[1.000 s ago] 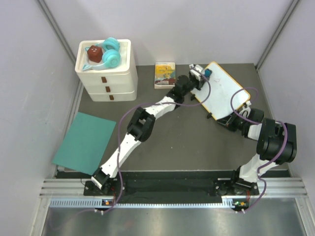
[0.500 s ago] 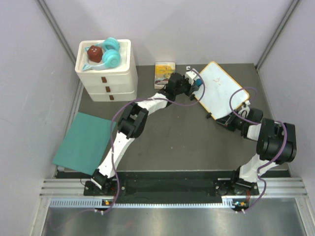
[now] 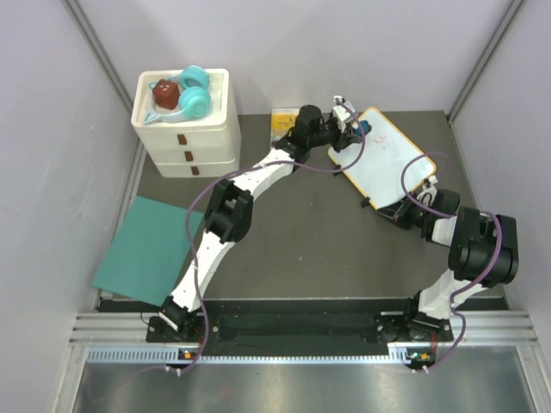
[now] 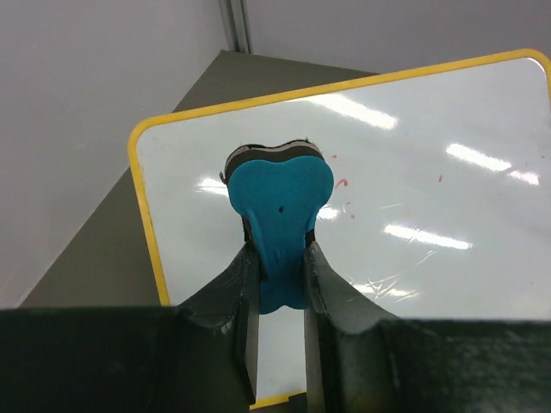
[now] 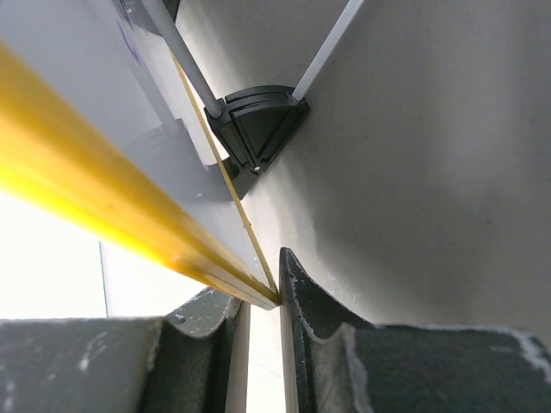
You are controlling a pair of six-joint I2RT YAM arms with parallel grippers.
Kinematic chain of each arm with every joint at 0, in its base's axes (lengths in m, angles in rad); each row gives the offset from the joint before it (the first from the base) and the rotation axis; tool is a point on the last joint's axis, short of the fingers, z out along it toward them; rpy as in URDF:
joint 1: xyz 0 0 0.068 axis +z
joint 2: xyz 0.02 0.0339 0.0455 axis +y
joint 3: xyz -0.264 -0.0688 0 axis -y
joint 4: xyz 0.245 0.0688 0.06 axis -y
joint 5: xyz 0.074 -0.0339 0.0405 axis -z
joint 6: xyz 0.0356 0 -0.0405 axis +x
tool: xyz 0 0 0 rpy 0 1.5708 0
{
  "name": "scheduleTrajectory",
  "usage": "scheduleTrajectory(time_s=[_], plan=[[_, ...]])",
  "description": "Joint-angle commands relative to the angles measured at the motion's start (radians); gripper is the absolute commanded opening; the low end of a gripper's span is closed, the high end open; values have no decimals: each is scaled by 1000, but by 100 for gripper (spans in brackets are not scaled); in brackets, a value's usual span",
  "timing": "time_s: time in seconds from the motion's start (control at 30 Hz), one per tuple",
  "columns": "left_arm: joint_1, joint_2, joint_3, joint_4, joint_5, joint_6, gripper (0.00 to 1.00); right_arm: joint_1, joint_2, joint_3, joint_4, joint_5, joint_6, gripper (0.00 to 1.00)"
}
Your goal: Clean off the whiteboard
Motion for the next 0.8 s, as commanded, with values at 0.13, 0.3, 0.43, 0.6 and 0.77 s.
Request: scheduleTrajectory(time_s=[0.13,0.3,0.43,0.6,0.77], plan=[[4,-66,-80,-65,69,29,0,36,8,-20,-87,-20,-26,0],[3,-48,-80,-4,78,-2,8,36,8,-20,-86,-22,-27,0],[0,24,-80,210,6,-178,0,36,8,-20,-86,-23,-27,0],[-10,182,13,525,-82,-370,0,36,9,-20,-84,-23,-26,0],[-51,258,111,613,-205,-365,0,36,12,-20,-77,-27,-21,0]])
